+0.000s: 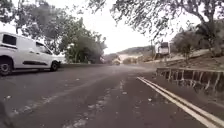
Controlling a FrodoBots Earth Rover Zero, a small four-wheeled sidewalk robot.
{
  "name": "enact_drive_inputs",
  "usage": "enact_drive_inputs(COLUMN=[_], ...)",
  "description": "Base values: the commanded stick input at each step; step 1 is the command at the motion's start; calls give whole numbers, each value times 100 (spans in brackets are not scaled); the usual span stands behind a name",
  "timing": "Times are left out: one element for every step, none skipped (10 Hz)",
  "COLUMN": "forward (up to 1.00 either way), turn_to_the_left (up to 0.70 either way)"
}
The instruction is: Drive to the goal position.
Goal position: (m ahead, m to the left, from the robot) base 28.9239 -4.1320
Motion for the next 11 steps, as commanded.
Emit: enact_drive_inputs(forward=[100,100,100,100,100,100,100,100,100,100,100], turn_to_the_left=[0,-1,-2,-3,-3,-3,-3,-3,-4,-4,-21])
